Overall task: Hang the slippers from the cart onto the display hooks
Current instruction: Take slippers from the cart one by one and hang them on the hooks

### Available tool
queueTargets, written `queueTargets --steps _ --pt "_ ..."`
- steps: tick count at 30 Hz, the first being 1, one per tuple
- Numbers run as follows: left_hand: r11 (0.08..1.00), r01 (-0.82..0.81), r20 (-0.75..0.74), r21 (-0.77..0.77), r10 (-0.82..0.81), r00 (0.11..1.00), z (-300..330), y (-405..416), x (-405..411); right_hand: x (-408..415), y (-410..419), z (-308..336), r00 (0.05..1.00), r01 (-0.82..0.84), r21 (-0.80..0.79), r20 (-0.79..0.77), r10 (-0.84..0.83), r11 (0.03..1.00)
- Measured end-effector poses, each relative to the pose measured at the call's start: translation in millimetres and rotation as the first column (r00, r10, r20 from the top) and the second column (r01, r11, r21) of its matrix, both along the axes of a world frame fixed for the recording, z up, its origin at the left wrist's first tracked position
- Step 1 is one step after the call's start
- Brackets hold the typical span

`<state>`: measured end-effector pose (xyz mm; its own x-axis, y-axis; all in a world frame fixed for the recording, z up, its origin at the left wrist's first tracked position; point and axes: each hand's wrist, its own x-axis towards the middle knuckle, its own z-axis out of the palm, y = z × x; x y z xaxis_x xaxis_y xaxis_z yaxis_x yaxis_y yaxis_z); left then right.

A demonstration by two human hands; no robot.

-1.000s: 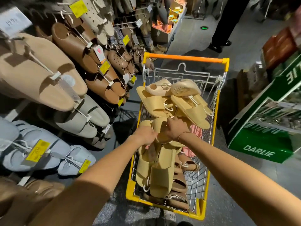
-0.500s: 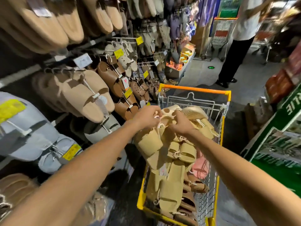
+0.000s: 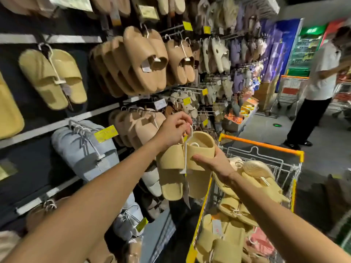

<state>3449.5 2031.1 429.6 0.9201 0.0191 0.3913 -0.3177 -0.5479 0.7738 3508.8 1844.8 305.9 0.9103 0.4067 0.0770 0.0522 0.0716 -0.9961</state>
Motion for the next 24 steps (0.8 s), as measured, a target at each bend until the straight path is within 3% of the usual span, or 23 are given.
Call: queueTargets --steps 11,14,16,18,21,24 --pt "0.965 -0.256 0.222 -0.054 0.262 0.939 57 77 -121 -83 108 77 0.988 -0.081 0.072 0.136 0.070 0.994" --pt "0.920 -0.390 0.299 -0.019 0.378 0.876 65 100 -157 -102 132 97 0.973 -0.165 0.093 0.179 0.147 0.982" --pt "0.844 -0.534 0.305 -0.057 0.524 0.795 67 116 -185 -114 145 112 0.962 -0.212 0.104 0.200 0.189 0.972" --pt "0.767 -0.626 0.213 -0.140 0.641 0.738 64 131 -215 -125 157 129 0.951 -0.256 0.115 0.209 0.229 0.960" --pt "0.676 -0.678 -0.061 -0.290 0.693 0.718 62 141 -261 -140 176 152 0.925 -0.333 0.140 0.239 0.294 0.933" --pt "0.620 -0.683 -0.125 -0.386 0.699 0.704 72 134 -302 -169 191 176 0.870 -0.421 0.095 0.326 0.371 0.902"
